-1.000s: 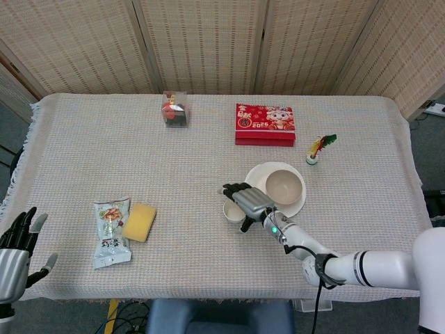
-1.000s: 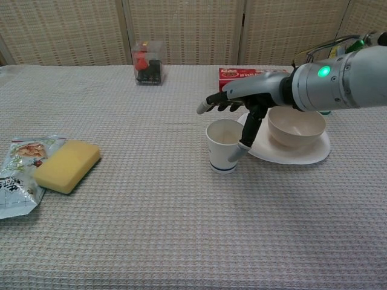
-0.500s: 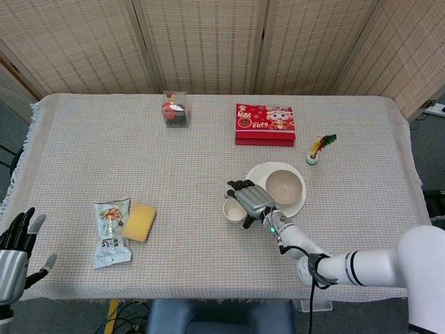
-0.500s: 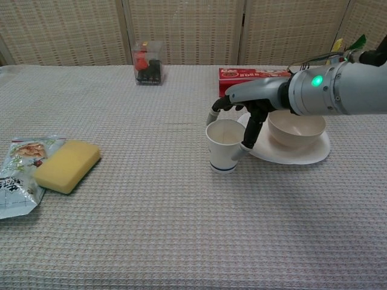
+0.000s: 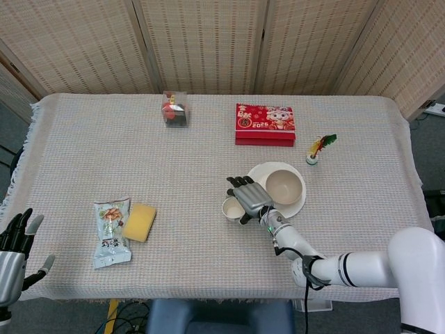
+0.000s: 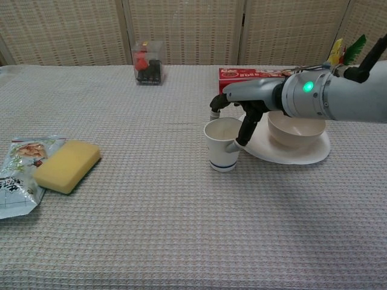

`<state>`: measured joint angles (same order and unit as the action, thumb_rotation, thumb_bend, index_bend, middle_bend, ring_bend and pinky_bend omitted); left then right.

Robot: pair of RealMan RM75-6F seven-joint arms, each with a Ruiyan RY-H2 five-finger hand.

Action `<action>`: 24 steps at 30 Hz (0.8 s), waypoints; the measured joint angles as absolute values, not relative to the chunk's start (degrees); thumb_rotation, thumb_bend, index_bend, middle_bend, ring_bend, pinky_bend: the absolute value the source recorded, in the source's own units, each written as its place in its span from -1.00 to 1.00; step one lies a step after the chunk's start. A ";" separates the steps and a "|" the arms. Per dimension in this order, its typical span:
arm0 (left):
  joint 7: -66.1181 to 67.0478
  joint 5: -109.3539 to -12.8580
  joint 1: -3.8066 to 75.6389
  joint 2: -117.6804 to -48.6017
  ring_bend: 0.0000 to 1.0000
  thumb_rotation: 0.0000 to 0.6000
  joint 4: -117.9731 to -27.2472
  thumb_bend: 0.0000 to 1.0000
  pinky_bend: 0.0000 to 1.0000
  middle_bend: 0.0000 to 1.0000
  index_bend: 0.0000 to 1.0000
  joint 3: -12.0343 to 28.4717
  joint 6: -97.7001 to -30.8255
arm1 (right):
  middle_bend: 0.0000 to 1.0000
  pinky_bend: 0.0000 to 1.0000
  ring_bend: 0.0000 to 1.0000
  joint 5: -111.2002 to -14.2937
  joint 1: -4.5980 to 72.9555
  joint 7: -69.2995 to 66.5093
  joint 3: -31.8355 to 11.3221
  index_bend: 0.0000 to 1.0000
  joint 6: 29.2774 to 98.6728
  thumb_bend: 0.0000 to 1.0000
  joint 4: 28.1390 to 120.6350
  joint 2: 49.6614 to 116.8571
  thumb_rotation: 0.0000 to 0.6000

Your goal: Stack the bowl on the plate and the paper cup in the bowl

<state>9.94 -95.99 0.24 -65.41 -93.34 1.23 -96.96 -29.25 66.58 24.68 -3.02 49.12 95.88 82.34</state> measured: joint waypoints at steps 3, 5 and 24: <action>10.24 -95.89 0.29 -65.54 -1.00 1.00 -93.32 -0.37 -0.48 -1.00 -1.00 1.29 -96.74 | -0.95 -1.00 -1.00 -29.53 66.16 24.78 -3.50 -0.24 49.81 -0.46 97.00 81.21 1.00; 10.48 -95.86 0.33 -65.63 -1.00 1.00 -93.30 -0.37 -0.48 -1.00 -1.00 1.31 -96.63 | -0.94 -1.00 -1.00 -29.78 65.84 24.64 -3.96 -0.24 50.27 -0.46 97.88 80.28 1.00; 13.79 -95.33 0.84 -67.13 -1.00 1.00 -93.19 -0.37 -0.48 -1.00 -1.00 1.62 -95.18 | -0.94 -1.00 -1.00 -32.98 59.74 22.67 -6.65 -0.24 53.42 -0.46 108.90 60.35 1.00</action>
